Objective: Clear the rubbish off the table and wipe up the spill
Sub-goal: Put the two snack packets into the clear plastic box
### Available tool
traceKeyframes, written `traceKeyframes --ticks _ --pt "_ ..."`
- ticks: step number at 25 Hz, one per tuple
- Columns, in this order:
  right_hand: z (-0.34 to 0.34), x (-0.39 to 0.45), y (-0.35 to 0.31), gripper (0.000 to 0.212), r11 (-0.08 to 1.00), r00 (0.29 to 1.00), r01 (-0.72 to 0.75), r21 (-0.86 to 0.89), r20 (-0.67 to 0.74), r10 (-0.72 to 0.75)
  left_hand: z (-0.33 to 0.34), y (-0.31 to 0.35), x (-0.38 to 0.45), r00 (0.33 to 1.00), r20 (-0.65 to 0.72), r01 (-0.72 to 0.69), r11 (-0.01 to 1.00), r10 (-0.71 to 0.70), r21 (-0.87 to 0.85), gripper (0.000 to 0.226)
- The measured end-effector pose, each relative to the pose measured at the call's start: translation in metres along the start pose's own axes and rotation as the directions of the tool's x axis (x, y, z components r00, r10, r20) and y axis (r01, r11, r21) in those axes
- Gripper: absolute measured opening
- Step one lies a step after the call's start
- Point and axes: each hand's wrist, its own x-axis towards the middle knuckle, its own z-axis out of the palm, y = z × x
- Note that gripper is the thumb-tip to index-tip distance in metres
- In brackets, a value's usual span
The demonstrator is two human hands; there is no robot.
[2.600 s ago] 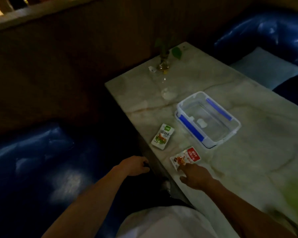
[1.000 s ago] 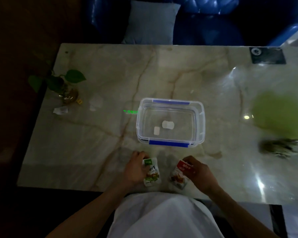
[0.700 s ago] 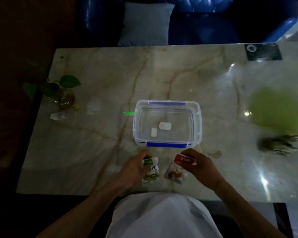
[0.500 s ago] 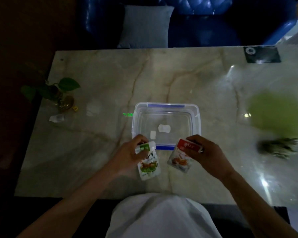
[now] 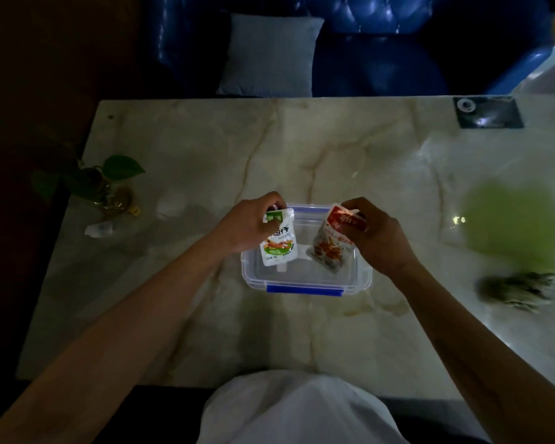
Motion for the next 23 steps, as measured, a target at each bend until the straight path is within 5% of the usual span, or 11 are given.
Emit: traceKeyframes --ticks 5,10,18,23 --pt "0.029 0.029 0.018 0.026 0.961 0.986 -0.018 -0.276 0.156 0.063 0.029 -0.015 0.038 0.978 0.194 0.029 0.966 -0.081 0.259 0.022" --pt "0.06 0.049 0.034 0.022 0.943 0.955 -0.039 -0.331 0.266 0.133 0.058 -0.027 0.063 0.921 0.331 0.063 0.916 -0.206 0.396 0.031" --pt "0.09 0.061 0.051 0.042 0.882 0.953 -0.028 -0.47 0.255 0.166 0.087 -0.041 0.062 0.963 0.194 0.077 0.881 -0.187 0.466 0.04" --pt "0.096 0.059 0.059 0.039 0.833 0.972 0.049 -0.551 0.219 0.087 0.096 -0.045 0.053 0.987 0.12 0.006 0.768 -0.108 0.64 0.032"
